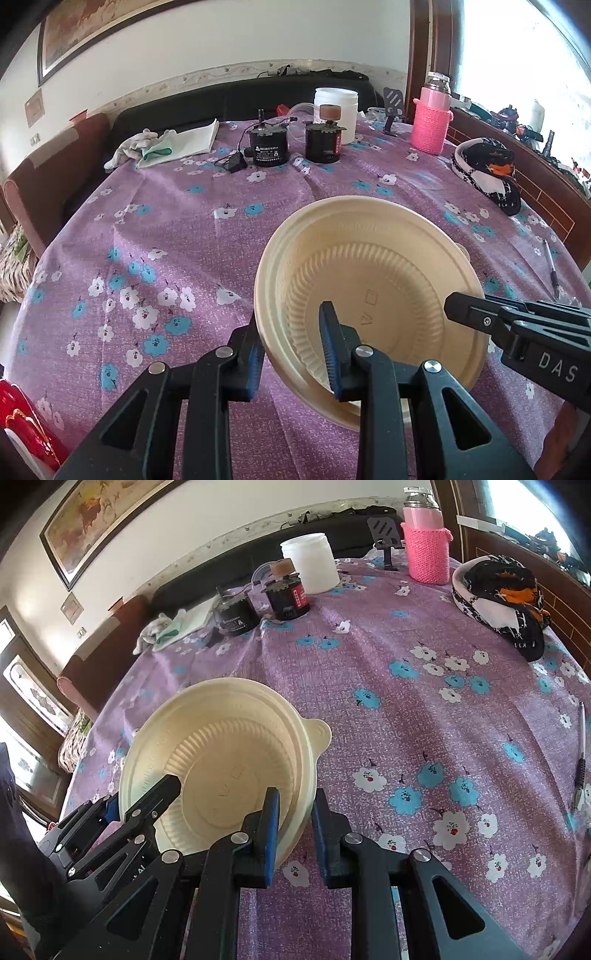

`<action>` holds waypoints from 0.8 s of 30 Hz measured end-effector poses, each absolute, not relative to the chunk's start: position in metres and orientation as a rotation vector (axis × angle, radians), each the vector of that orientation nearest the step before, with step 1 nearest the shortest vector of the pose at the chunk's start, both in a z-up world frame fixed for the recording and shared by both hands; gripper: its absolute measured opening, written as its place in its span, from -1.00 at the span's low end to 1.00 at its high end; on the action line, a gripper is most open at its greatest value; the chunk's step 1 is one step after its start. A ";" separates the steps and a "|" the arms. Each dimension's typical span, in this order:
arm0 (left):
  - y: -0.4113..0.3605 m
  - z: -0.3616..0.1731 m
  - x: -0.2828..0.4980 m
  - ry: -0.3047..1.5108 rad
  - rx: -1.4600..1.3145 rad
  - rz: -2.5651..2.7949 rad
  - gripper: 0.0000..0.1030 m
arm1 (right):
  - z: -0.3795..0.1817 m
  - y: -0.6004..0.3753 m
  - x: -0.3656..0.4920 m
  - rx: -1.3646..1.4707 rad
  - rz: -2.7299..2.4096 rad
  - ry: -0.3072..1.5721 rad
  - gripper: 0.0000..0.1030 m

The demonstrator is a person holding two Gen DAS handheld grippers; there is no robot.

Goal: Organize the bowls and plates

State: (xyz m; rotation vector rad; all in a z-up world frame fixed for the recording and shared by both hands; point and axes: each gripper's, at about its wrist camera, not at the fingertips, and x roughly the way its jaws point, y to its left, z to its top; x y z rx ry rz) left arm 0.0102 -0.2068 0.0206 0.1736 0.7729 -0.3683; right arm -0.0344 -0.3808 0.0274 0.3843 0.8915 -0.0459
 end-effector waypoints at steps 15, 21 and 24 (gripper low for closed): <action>-0.212 0.022 0.006 0.763 0.236 -0.346 -0.23 | 0.030 -0.373 -0.036 0.347 -0.052 0.847 -0.61; -0.212 0.021 0.007 0.757 0.242 -0.331 -0.20 | 0.030 -0.373 -0.036 0.347 -0.052 0.852 -0.60; -0.211 0.022 0.006 0.751 0.242 -0.325 -0.20 | 0.032 -0.373 -0.036 0.338 -0.063 0.849 -0.47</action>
